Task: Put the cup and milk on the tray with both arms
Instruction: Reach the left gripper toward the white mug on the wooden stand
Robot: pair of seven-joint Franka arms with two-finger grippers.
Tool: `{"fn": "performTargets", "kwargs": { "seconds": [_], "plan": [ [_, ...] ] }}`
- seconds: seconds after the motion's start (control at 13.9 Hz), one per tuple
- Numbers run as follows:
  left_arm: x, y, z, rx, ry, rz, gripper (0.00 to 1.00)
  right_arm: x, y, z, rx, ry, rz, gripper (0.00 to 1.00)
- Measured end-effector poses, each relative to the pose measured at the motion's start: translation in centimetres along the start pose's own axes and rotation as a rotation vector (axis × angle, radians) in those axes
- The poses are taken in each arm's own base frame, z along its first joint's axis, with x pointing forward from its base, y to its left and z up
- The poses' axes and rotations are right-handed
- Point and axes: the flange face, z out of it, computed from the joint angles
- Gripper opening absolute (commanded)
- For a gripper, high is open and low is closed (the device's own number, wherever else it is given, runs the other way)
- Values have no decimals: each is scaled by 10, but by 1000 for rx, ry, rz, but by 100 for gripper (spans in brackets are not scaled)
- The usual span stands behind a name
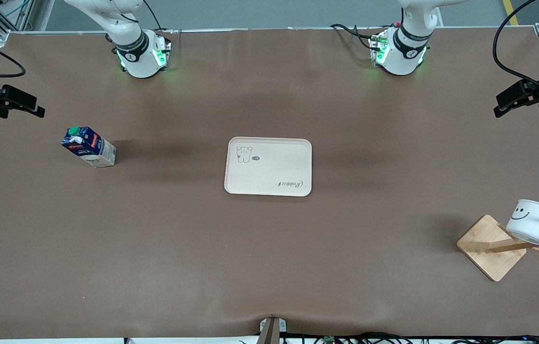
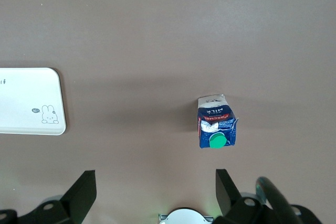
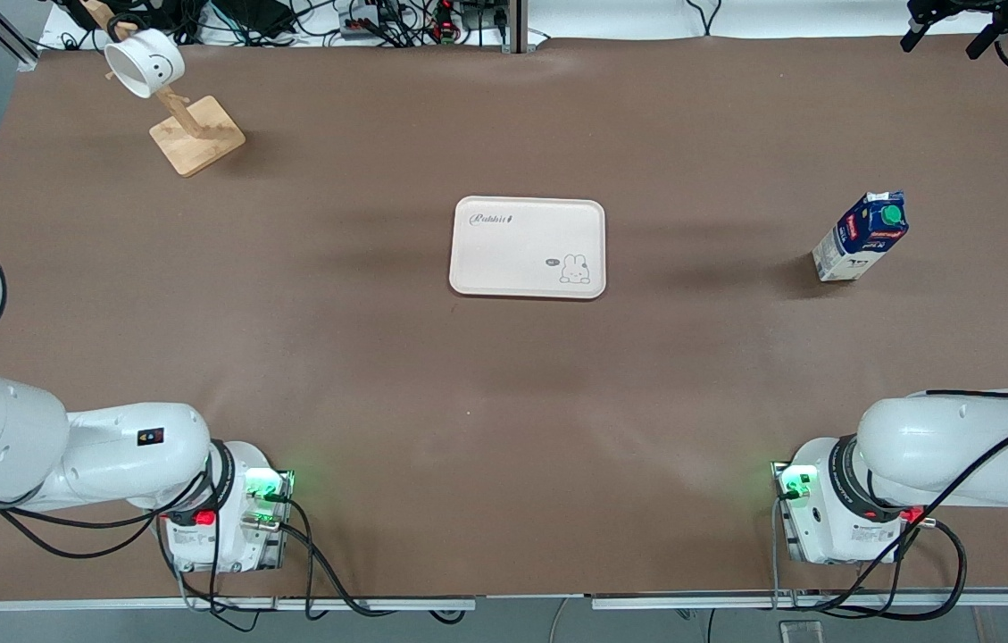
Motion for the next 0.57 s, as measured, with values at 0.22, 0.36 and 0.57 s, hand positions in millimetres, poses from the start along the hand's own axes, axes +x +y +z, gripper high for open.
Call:
{"fn": "performTargets", "kwargs": {
  "seconds": [0.22,0.36,0.57],
  "plan": [
    [0,1,0,0,1,2,100,0,0,0,0,0,0,100],
    [0,-1,-3,11,9,0,100,0,0,0,0,0,0,100],
    [5,-9,-1,29,13,-14,100,0,0,0,1,-1,0,100]
  ]
}}
